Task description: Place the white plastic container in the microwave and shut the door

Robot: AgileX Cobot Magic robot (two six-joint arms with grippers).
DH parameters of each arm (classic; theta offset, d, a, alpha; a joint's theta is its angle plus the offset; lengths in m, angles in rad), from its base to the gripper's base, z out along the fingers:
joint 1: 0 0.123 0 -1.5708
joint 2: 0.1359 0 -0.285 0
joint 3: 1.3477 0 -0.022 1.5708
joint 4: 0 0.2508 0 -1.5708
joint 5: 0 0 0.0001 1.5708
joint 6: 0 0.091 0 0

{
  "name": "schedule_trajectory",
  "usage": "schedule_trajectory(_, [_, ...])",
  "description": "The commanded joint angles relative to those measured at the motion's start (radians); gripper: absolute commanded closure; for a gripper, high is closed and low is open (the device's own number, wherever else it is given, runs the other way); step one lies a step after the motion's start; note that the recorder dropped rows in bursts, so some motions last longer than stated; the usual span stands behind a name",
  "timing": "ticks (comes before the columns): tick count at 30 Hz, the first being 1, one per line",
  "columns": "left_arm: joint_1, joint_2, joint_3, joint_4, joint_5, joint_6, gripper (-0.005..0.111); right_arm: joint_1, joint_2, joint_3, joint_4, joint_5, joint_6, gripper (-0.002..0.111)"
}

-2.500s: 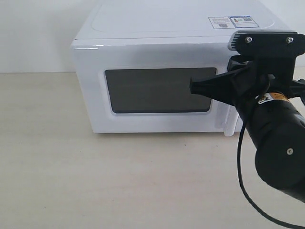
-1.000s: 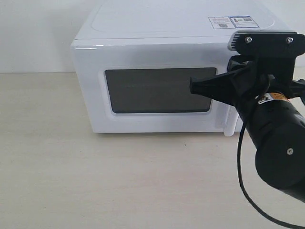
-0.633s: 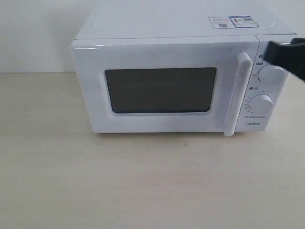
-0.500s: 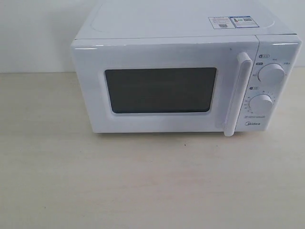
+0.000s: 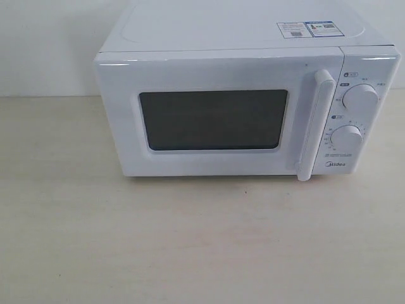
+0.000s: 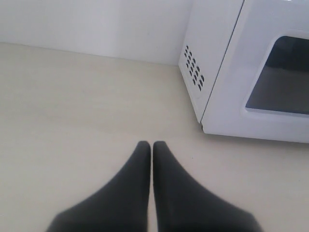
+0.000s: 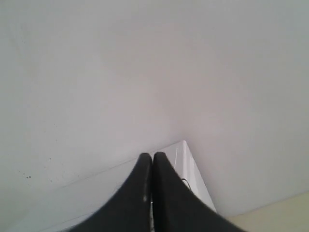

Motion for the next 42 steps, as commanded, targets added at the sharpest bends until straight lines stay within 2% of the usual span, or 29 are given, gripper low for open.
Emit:
schedule_trajectory(1, [-0.009,-0.002,0.004,-0.005,-0.004,-0.006,0.103,-0.008,-0.016,0.005,-0.019,0.057,-0.018,0.109])
schedule_trajectory(7, [-0.009,-0.002,0.004,-0.005,-0.004,-0.006,0.103,-0.008,-0.014,0.005,-0.019,0.206,-0.01,0.109])
schedule_trajectory(10, [-0.009,-0.002,0.004,-0.005,-0.004,-0.006,0.103,-0.008,-0.014,0.037,-0.019,0.202,0.009,0.109])
schedule_trajectory(12, [-0.009,-0.002,0.004,-0.005,-0.004,-0.006,0.103,-0.008,-0.014,0.078,-0.093,0.176,0.044,0.109])
schedule_trajectory(13, [-0.009,-0.002,0.004,-0.005,-0.004,-0.006,0.103,-0.008,-0.016,0.097,-0.181,0.176,0.096,0.109])
schedule_trajectory(17, [-0.009,-0.002,0.004,-0.005,-0.004,-0.006,0.103,-0.008,-0.026,0.183,-0.857,0.192,0.566,0.109])
schedule_trajectory(19, [-0.009,-0.002,0.004,-0.005,-0.004,-0.006,0.103,-0.008,-0.026,0.21,-1.112,0.2,0.803,0.109])
schedule_trajectory(21, [-0.009,-0.002,0.004,-0.005,-0.004,-0.006,0.103,-0.008,-0.026,0.235,-1.27,0.2,0.97,0.109])
schedule_trajectory(23, [-0.009,-0.002,0.004,-0.005,-0.004,-0.006,0.103,-0.008,-0.026,0.246,-1.316,0.206,1.045,0.109])
schedule_trajectory(25, [-0.009,-0.002,0.004,-0.005,-0.004,-0.006,0.103,-0.008,-0.026,0.246,-1.316,0.24,1.04,0.109])
schedule_trajectory(36, [-0.009,-0.002,0.004,-0.005,-0.004,-0.006,0.103,-0.008,-0.026,0.246,-1.386,0.63,0.998,0.109])
schedule_trajectory(42, [-0.009,-0.002,0.004,-0.005,-0.004,-0.006,0.103,-0.008,-0.026,0.246,-1.385,0.646,1.0,0.109])
